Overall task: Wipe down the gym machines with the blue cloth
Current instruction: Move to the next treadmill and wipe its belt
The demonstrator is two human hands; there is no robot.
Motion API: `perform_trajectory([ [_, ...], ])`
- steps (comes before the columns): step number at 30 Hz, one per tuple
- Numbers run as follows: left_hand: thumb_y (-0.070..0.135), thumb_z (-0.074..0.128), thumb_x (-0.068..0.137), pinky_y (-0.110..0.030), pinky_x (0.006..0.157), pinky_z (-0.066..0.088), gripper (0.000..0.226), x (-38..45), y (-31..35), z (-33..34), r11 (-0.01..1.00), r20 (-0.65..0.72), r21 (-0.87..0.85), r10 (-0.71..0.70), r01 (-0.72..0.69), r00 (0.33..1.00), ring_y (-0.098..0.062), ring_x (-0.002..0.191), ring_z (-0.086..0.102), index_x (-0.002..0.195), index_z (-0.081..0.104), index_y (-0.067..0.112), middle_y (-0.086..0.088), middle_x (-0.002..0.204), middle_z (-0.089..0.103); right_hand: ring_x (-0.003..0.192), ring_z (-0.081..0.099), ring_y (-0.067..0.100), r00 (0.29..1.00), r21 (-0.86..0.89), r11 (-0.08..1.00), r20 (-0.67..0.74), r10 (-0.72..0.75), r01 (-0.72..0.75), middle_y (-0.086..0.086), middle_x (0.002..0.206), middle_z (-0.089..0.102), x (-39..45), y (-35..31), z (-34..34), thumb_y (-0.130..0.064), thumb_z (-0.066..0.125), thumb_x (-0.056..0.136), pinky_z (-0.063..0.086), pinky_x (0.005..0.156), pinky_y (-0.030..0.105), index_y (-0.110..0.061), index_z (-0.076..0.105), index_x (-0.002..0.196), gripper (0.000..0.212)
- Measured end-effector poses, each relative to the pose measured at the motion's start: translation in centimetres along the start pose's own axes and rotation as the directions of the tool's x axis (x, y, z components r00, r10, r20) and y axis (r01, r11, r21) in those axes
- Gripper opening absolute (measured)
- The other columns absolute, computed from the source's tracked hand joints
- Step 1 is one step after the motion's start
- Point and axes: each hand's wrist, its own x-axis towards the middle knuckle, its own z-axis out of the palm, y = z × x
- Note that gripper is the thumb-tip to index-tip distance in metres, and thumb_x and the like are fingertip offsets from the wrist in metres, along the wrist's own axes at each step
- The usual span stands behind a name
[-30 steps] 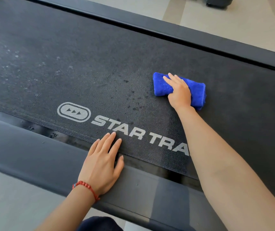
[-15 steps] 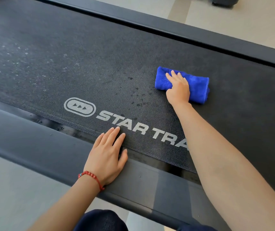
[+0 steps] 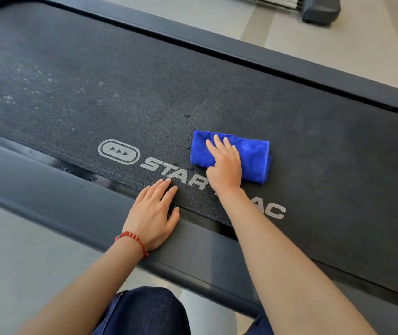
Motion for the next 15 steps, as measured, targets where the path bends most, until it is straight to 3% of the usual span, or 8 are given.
perform_trajectory([
  [8, 0.037, 0.036, 0.083, -0.051, 0.095, 0.041, 0.056, -0.1, 0.0, 0.0, 0.999, -0.014, 0.019, -0.049, 0.049, 0.999, -0.035, 0.115, 0.054, 0.118, 0.061, 0.002, -0.017, 0.125, 0.058, 0.142, 0.013, 0.024, 0.999, 0.027, 0.999, 0.019, -0.048, 0.047, 0.002, 0.152, 0.025, -2.8, -1.7, 0.2, 0.004, 0.050, 0.079, 0.003, 0.115, 0.034, -0.017, 0.035, 0.141, 0.068],
  [15, 0.032, 0.034, 0.086, -0.050, 0.093, 0.041, 0.052, -0.5, -0.3, -0.5, 0.994, -0.076, -0.025, -0.103, 0.102, 0.992, -0.038, 0.114, 0.055, 0.112, 0.064, -0.002, -0.020, 0.119, 0.061, 0.143, 0.008, 0.021, 0.993, 0.051, 0.996, 0.086, -0.083, 0.079, 0.000, 0.154, 0.020, -4.5, -2.5, -0.4, 0.004, 0.048, 0.080, 0.000, 0.116, 0.033, -0.019, 0.031, 0.143, 0.069],
])
